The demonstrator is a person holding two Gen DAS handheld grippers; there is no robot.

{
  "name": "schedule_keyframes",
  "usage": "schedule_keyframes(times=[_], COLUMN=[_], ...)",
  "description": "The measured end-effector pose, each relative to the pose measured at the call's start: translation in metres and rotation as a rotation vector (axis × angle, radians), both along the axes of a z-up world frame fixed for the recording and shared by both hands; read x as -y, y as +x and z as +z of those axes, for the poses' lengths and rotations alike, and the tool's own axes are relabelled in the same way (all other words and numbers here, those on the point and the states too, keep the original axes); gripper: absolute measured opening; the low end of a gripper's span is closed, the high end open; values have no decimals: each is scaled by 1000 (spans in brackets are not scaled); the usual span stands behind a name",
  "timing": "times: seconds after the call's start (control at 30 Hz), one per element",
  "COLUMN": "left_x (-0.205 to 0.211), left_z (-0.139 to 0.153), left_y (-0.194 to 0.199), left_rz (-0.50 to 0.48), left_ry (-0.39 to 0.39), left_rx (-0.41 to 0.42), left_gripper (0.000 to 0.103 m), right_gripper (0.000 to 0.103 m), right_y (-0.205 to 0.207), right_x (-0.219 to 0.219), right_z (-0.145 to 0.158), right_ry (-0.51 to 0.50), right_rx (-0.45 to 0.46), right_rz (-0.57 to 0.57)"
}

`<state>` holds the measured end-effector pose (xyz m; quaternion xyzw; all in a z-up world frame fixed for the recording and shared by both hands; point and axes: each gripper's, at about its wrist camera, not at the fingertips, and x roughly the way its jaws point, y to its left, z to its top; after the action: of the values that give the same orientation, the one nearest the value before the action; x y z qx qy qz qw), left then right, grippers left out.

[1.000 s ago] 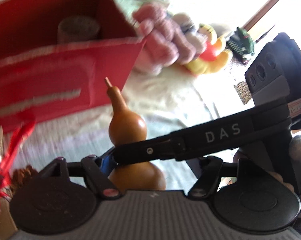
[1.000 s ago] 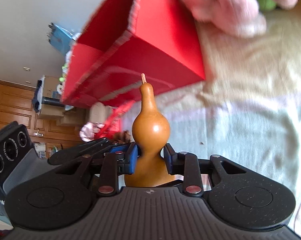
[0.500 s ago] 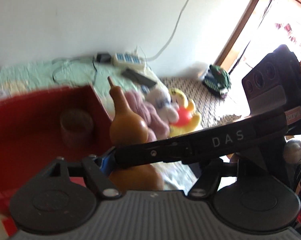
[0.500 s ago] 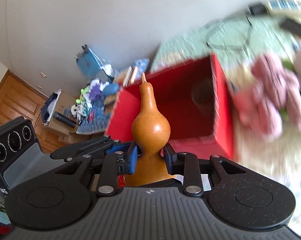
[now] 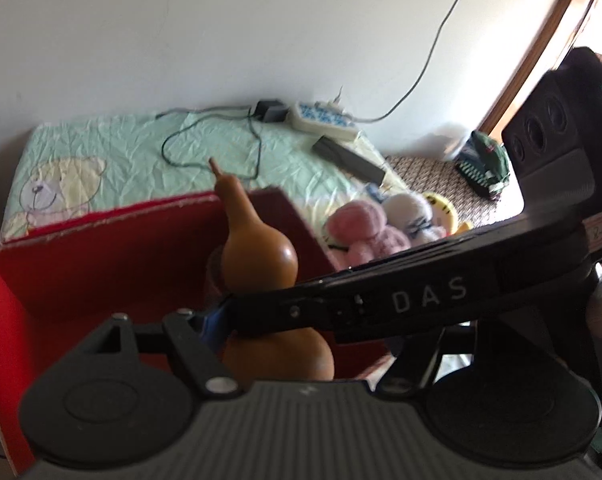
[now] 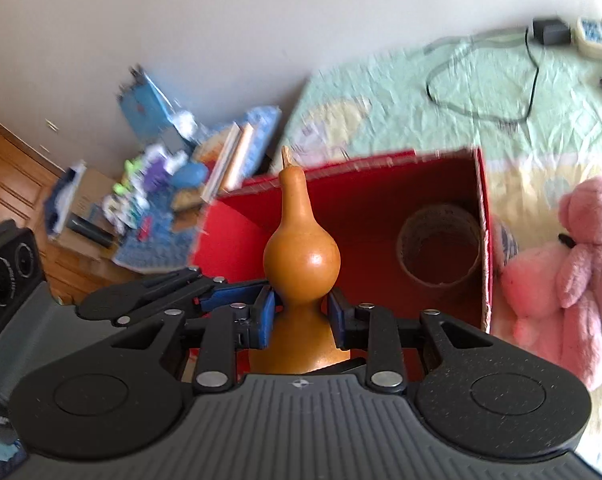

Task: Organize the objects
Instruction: 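Lift the gourd with the right tool over the red box, then lower the gourd into the box beside the tape and open the right tool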

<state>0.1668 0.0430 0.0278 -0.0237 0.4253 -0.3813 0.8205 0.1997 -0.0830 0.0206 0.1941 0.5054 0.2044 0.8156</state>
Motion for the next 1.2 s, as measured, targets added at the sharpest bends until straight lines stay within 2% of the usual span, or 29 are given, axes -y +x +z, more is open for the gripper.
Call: schedule_keyframes(times=[0.23,0.5,0.63,0.7,0.87,1.2], left_x=[-6,-6,-6,-7,-3,-6], left_z=[-58,-77,-84,-84,-85,-89], left_y=[25,39,44,46,44,46], left_rz=[18,25,35,30,31,65], left_ry=[14,98,154,148,198,206], left_rx=[-184,-211,-209,-220,-204,-213], left_gripper=[71,70,74,75,76,78], right_gripper=[31,31,32,33,35,36], right_y=[29,41,42,40,35,19], right_x=[-16,-30,-31,-34,-34,-32], right_z=[-48,-78,-88,-90,-94,-91], right_ry=[-78,-136,-157,-167,-176,-175], right_rx=[-186,-269,-273,-260,-255,-192], right_rz=[49,39,14,13,2,-29])
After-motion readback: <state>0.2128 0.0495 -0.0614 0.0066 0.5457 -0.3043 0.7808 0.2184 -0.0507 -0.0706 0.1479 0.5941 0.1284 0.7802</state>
